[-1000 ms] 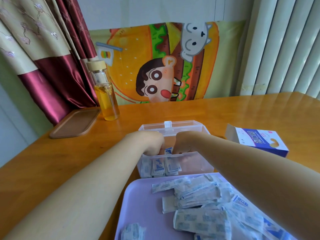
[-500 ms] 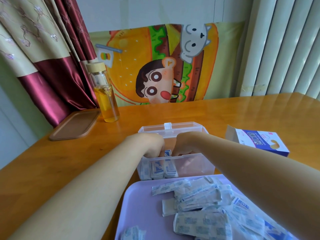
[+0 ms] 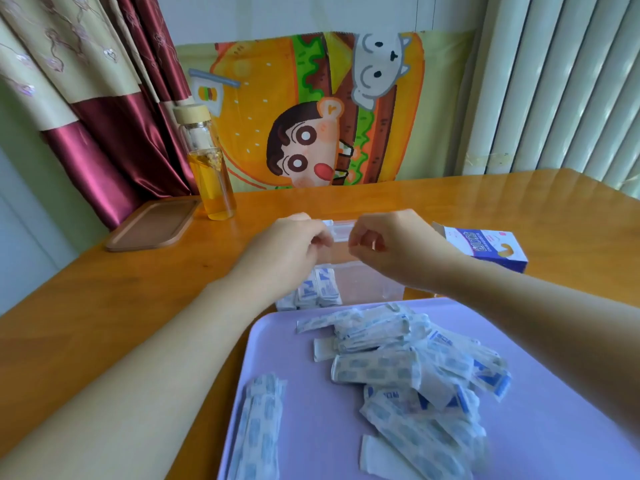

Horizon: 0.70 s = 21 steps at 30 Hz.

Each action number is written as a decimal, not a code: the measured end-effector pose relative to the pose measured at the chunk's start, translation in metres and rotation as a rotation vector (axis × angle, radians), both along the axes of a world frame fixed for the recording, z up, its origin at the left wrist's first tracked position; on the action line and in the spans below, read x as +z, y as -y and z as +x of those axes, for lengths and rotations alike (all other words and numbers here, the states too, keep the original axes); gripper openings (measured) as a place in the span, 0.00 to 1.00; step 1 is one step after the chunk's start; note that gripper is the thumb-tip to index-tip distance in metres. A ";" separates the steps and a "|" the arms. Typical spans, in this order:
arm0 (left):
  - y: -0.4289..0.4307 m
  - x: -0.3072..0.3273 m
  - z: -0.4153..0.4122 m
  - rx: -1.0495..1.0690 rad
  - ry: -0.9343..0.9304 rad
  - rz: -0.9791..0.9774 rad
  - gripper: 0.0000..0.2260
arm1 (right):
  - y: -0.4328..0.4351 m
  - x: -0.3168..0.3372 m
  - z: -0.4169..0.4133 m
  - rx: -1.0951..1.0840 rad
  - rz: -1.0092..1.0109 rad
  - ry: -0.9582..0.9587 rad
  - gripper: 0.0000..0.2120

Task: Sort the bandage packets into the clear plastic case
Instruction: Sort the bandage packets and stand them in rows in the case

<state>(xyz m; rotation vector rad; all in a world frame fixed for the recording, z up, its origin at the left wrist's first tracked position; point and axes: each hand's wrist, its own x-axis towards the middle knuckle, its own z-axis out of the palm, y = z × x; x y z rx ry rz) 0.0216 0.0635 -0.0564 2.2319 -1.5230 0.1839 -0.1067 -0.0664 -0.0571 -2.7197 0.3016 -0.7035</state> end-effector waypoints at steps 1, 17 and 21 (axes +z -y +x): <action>-0.013 -0.002 -0.013 -0.039 -0.042 -0.027 0.14 | -0.006 -0.002 -0.017 0.028 0.003 -0.035 0.03; -0.058 -0.068 -0.124 -0.314 -0.040 0.387 0.15 | -0.045 -0.051 -0.132 -0.095 -0.029 -0.559 0.17; -0.063 -0.064 -0.122 -0.269 -0.097 0.389 0.11 | -0.041 -0.055 -0.132 -0.124 0.157 -0.453 0.13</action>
